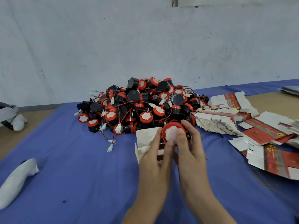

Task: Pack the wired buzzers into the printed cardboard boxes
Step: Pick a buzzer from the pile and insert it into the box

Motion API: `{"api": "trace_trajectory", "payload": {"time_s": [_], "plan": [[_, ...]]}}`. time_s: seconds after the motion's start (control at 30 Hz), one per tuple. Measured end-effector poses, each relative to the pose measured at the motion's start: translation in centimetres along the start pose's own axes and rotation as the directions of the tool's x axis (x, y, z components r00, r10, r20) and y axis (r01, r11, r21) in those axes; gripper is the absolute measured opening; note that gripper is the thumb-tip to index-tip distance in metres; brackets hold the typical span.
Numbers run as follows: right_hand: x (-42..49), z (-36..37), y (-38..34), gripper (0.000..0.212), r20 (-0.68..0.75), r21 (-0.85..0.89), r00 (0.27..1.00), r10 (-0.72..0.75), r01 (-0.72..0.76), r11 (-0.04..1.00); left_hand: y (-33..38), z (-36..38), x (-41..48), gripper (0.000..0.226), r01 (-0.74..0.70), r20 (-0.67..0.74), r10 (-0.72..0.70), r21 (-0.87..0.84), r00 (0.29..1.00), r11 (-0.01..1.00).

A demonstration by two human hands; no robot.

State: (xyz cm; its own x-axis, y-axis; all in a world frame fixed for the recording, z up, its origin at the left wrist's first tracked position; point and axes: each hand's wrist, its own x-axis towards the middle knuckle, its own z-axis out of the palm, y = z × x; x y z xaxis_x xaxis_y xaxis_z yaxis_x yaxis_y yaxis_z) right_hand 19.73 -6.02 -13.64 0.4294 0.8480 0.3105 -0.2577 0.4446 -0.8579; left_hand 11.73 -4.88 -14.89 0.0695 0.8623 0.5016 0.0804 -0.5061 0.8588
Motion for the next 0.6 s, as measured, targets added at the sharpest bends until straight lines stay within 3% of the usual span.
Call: {"api": "trace_trajectory", "payload": {"time_s": [0.13, 0.3, 0.47, 0.6], "plan": [[0.5, -0.3, -0.2, 0.034, 0.112, -0.121, 0.993, 0.036, -0.022, 0.992, 0.0, -1.5, 1.3, 0.027, 0.079, -0.104, -0.085, -0.061, 0.991, 0.995], [2.4, -3.1, 0.0, 0.075, 0.121, -0.355, 0.992, 0.020, 0.025, 0.934, -0.7, -4.8, 2.8, 0.031, 0.217, -0.171, -0.217, -0.020, 0.961, 0.976], [3.2, -4.8, 2.7, 0.114, 0.247, -0.589, 0.935, 0.255, -0.064, 0.806, -0.8, -6.4, 3.0, 0.033, 0.199, -0.197, -0.176, 0.101, 0.964, 0.975], [2.5, -4.1, 4.8, 0.130, 0.339, -0.679, 0.863, 0.375, -0.052, 0.733, -0.5, -6.2, 2.4, 0.032, 0.199, -0.162, -0.163, 0.240, 0.973, 0.950]]}}
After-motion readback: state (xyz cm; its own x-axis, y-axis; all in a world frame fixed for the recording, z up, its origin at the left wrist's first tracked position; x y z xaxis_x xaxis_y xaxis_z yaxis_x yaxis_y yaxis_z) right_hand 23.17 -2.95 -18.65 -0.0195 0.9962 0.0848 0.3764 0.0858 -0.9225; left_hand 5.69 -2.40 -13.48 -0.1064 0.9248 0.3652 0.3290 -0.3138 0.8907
